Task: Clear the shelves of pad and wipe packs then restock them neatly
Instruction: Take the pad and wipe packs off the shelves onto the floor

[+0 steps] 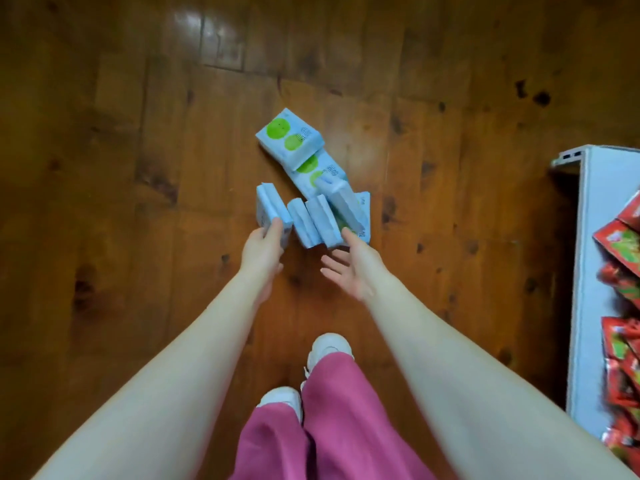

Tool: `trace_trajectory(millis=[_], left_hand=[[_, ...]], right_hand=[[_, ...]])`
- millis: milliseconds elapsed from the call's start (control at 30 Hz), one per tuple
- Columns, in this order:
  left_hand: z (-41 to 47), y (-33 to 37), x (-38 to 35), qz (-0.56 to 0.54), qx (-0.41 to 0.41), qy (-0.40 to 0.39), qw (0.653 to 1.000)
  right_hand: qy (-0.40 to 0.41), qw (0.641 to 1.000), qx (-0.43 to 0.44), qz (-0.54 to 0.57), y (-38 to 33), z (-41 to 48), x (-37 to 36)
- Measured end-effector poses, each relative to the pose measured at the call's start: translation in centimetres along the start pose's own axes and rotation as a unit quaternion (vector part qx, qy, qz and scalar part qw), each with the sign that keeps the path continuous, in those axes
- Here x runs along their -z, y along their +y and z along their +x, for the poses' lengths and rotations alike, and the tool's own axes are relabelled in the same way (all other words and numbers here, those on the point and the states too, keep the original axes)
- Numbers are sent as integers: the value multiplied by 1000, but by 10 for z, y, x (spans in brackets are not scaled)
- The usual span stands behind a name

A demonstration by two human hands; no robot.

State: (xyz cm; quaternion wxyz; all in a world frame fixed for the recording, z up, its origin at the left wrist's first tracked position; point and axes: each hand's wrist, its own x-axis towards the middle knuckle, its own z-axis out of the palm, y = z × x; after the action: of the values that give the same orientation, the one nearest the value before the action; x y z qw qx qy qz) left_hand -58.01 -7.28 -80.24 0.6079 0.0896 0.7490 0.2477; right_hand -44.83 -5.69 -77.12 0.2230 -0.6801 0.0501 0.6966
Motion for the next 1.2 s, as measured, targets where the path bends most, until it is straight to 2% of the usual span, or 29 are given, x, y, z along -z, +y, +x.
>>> trace_trajectory(millis=[167, 367, 500, 733, 833, 1000, 1200], left_hand=[[-80, 29, -2, 13, 8, -10, 1000], [-218, 78, -11, 17, 2, -41, 999], [-314, 106, -18, 51, -19, -100, 993], [-487, 148, -36, 105, -93, -180, 974], [-556, 159, -70, 121, -129, -213, 961], [-685, 160, -146, 152, -213, -327, 908], [-813, 106, -226, 158, -208, -429, 865]], right_hand=[[9, 1000, -3, 2, -8, -72, 14], [3, 999, 19, 33, -27, -198, 40], [-4, 995, 66, 71, -44, -297, 71], [13, 977, 166, 130, -53, -475, 168], [37, 959, 209, 188, -50, -539, 216], [62, 913, 309, 258, -46, -640, 305], [129, 864, 408, 265, -22, -738, 414]])
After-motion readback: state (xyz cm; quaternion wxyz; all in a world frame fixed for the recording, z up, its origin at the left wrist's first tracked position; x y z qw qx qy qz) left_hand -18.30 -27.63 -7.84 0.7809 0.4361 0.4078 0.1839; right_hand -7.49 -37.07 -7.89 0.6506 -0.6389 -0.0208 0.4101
